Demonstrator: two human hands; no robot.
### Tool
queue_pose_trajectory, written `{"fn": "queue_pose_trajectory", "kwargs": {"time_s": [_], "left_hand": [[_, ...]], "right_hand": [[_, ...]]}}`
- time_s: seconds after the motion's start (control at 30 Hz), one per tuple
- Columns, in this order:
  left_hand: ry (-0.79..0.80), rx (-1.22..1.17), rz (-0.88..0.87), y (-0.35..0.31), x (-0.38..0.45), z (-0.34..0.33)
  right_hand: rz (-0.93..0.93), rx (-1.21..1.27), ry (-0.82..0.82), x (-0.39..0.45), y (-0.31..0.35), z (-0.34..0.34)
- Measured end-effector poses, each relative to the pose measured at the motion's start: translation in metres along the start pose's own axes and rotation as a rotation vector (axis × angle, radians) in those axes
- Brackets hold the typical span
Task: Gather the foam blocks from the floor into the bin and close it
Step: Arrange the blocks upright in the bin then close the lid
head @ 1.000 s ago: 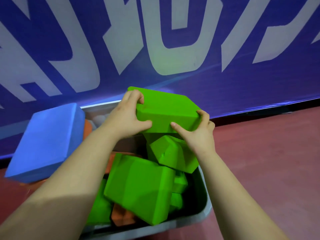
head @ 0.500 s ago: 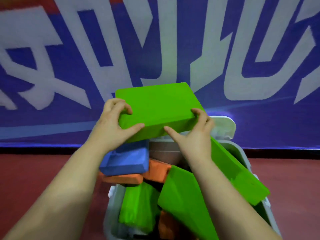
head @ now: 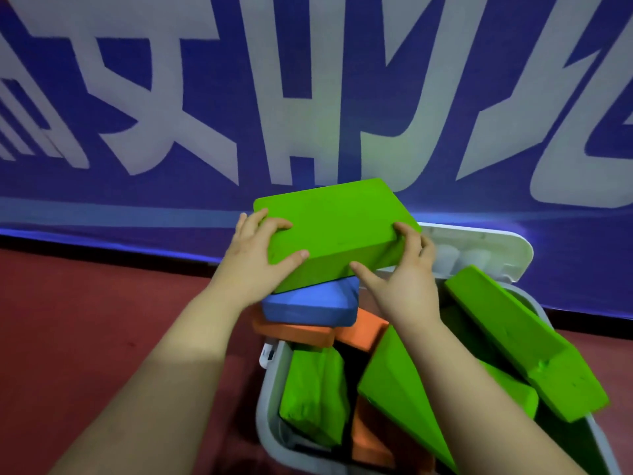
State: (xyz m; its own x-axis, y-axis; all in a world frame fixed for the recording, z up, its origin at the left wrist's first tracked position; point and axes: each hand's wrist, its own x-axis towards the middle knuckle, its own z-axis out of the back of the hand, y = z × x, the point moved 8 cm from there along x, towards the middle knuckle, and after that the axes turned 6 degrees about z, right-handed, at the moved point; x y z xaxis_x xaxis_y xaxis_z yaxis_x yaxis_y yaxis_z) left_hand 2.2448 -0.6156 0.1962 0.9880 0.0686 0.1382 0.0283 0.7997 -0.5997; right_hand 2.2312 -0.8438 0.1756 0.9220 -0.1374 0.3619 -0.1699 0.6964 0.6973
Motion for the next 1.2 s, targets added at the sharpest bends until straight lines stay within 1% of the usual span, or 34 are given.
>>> {"fn": "queue_pose_trajectory", "kwargs": {"time_s": [0.2,0.4,0.6,0.77,0.87,0.97,1.1,1.2], "left_hand": [[0.011,0.146,-0.051,-0.016,0.0,0.007],[-0.003,0.188,-0.104,-0.041,0.004,0.007],[0.015,0.32,-0.279,-0.106,0.005,-0.02],[0.056,0.336,-0.445,-0.166,-0.005,-0.063],[0.115,0.318,-0.541,-0.2,-0.018,-0.1],[0.203,0.33,-0.6,-0.222,-0.032,-0.143],[0.352,0.378,-0.605,-0.234,-0.049,-0.199],[0.447,0.384,-0.606,-0.24,-0.062,-0.233]], "right_hand": [[0.026,-0.048,0.017,0.002,-0.001,0.004],[0.047,-0.089,0.029,0.003,-0.004,0.016],[0.102,-0.266,0.026,0.002,-0.018,0.047],[0.084,-0.39,0.032,-0.004,-0.048,0.078],[0.008,-0.46,0.037,-0.014,-0.079,0.101],[-0.067,-0.528,0.046,-0.026,-0.113,0.127],[-0.157,-0.583,0.058,-0.041,-0.158,0.16],[-0.234,-0.515,-0.009,-0.056,-0.189,0.18]]}}
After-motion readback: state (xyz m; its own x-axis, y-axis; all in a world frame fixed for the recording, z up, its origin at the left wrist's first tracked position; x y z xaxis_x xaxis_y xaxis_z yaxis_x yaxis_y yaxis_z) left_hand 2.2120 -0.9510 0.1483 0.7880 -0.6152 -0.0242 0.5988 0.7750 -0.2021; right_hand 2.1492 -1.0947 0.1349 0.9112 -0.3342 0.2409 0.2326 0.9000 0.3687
